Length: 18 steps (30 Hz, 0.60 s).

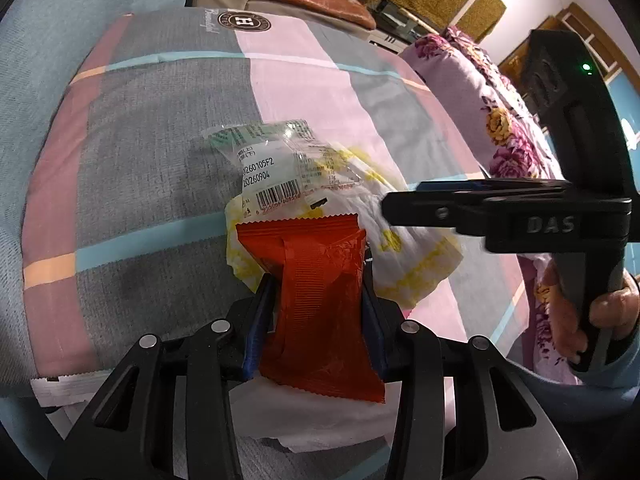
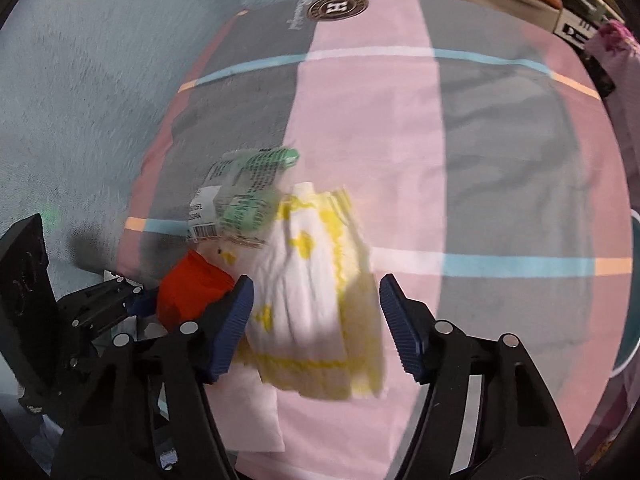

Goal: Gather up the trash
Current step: 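Grasp the red snack packet with the left gripper while the right gripper grasps the yellow tissue, then lift the red packet and yellow tissue and carry both toward the teal bin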

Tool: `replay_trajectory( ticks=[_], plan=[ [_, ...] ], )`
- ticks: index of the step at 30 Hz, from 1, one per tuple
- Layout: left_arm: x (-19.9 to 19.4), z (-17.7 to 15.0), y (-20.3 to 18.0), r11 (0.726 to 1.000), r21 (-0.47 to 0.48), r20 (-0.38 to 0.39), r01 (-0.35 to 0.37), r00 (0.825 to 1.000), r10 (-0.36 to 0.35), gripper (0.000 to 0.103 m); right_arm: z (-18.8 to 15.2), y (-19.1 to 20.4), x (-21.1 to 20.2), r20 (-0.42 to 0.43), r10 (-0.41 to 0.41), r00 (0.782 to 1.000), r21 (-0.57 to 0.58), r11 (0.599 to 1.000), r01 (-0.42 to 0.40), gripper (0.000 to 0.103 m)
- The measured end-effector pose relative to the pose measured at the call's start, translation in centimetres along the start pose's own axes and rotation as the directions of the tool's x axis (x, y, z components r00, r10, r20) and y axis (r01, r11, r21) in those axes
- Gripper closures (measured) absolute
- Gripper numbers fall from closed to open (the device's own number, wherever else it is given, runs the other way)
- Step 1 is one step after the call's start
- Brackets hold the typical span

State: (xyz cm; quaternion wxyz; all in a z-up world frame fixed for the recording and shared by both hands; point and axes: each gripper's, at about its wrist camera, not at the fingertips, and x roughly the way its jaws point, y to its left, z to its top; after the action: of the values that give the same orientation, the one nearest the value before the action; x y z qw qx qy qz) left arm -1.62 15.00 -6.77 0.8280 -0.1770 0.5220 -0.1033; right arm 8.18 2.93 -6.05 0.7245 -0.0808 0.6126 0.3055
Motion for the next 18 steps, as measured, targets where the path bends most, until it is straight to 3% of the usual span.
replay_trajectory(
  ticks=[1,2,4,6,8,12,15,16,18],
  plan=[
    [0.1,0.0,0.0,1.0,0.002,-0.001,0.001,1.0,-0.001,0.061,0.0,0.1,0.2,-0.001,0.001,1.0,-0.004,1.0,-0.001,0.053],
    [0.1,0.0,0.0,1.0,0.003,-0.002,0.001,1.0,-0.001,0.061,0.0,0.3,0.5,-0.004,-0.002,1.0,-0.011,1.0,0.002,0.068],
    [0.3,0.1,0.0,1.0,0.007,-0.006,-0.001,1.0,0.001,0.061,-0.1,0.4,0.6,0.0,-0.011,1.0,-0.018,1.0,0.011,0.083],
    [0.4,0.2,-0.2,1.0,0.01,-0.005,-0.004,1.0,0.004,0.061,-0.1,-0.1,0.2,0.022,-0.02,1.0,-0.008,1.0,0.02,0.085],
    [0.4,0.4,-0.5,1.0,0.012,-0.001,-0.009,1.0,0.009,0.061,-0.2,-0.7,-0.3,0.041,-0.036,0.999,0.001,0.999,0.036,0.097],
    [0.6,0.8,-1.2,1.0,0.024,0.004,-0.009,1.0,0.009,0.061,-0.5,-2.1,-1.3,0.055,-0.039,0.998,0.01,0.999,0.039,0.1],
    [1.0,0.9,-1.9,0.999,0.048,-0.003,-0.014,1.0,0.015,0.061,-0.5,-3.2,-1.5,0.034,0.021,0.999,0.053,0.998,-0.022,0.098],
    [1.1,0.8,-2.0,0.999,0.049,-0.003,-0.016,1.0,0.016,0.061,-0.4,-3.5,-1.4,0.024,0.058,0.998,0.072,0.996,-0.059,0.095],
    [1.2,0.7,-1.7,0.999,0.036,-0.004,-0.02,1.0,0.02,0.061,-0.2,-3.4,-1.5,0.033,0.057,0.998,0.063,0.996,-0.059,0.081]
  ],
)
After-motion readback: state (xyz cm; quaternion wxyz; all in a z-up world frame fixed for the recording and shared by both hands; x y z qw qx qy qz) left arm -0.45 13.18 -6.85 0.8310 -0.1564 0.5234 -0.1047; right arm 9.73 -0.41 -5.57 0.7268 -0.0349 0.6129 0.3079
